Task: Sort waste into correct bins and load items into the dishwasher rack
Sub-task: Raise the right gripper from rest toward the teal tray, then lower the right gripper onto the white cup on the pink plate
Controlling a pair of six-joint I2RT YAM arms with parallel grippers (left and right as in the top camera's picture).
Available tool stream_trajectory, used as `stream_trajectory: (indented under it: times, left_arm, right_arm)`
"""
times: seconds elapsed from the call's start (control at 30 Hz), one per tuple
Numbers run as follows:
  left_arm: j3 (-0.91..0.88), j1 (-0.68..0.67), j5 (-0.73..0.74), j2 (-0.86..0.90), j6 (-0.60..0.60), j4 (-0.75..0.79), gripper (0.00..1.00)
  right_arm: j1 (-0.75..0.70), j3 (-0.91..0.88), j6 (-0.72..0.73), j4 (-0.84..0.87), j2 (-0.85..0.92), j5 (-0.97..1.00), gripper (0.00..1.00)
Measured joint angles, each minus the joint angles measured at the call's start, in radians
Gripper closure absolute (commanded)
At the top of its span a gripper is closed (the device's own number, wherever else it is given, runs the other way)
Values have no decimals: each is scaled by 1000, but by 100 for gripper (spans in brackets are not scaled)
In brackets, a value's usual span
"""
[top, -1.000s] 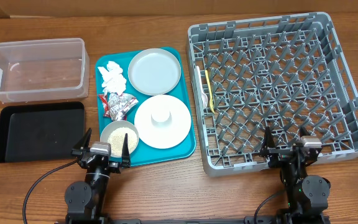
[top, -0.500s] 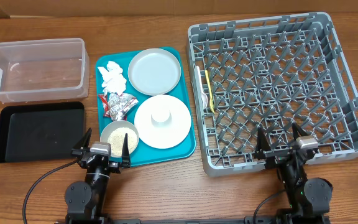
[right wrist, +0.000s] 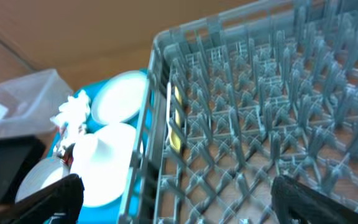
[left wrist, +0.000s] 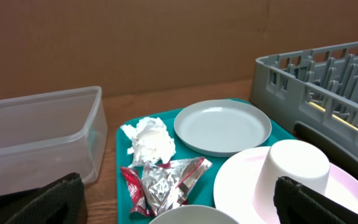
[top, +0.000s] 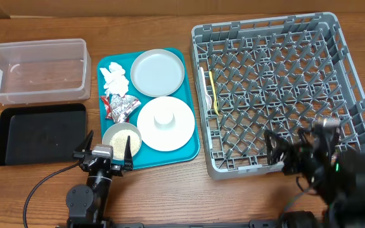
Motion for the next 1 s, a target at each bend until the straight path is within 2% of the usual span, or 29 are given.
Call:
stream_trajectory:
  times: [0.13, 0.27, 0.37, 0.43, 0.53, 0.6, 0.67, 0.73, 0.93, 1.0]
  left_arm:
    - [0, 0, 0, 0, 0, 0, 0]
    - [0, 0, 0, 0, 0, 0, 0]
    - [0, 0, 0, 0, 0, 0, 0]
    - [0, 0, 0, 0, 0, 0, 0]
    - [0, 0, 0, 0, 0, 0, 0]
    - [0, 0, 0, 0, 0, 0, 0]
    - [0, 0, 0, 0, 0, 0, 0]
    - [0, 0, 0, 0, 0, 0, 0]
    - [0, 0, 0, 0, 0, 0, 0]
    - [0, 0, 0, 0, 0, 0, 0]
  right_arm:
    - [0, 244, 5, -104, 292, -87, 0]
    - [0, 297, 5, -27, 423, -189, 0]
    - [43, 336, 24, -34, 537, -218, 0]
    - [137, 372, 37, -70, 621, -197, 0]
    - [361, 386, 64, -90, 741, -59, 0]
    - [493, 386, 93, -63, 796, 50, 6]
    - [630, 389, 124, 17, 858, 146, 6]
    - [707, 391, 141, 70, 918, 190, 6]
    - [761, 394, 151, 204, 1109, 257, 5]
    - [761, 394, 152, 234, 1128, 271, 0]
